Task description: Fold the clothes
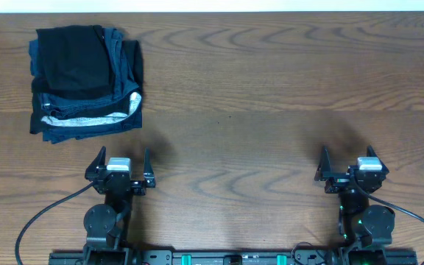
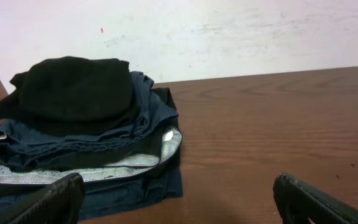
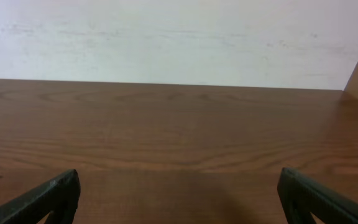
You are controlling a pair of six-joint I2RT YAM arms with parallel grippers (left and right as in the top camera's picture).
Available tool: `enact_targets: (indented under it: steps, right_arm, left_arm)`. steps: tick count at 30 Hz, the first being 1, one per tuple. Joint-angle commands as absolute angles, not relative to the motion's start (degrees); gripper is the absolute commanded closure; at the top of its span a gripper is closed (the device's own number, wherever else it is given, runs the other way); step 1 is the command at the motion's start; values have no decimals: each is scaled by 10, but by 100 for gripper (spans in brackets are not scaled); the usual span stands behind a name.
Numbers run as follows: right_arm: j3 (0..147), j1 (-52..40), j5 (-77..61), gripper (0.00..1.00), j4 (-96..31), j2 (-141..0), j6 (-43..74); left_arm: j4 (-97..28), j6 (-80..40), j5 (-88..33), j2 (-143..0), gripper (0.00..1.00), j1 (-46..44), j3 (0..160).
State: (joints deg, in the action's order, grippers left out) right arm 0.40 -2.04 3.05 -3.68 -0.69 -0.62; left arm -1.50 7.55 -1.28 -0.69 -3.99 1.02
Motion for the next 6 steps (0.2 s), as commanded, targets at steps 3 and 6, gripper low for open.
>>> enact_targets:
  steps: [3,6]
  right_arm:
    - [3,-13,36,1,-39,-3,-2]
    - [3,-13,36,1,-39,-3,-2]
  left_arm:
    - [-42,81,5,-2,2,-43,2]
    - [-42,81,5,-2,2,-43,2]
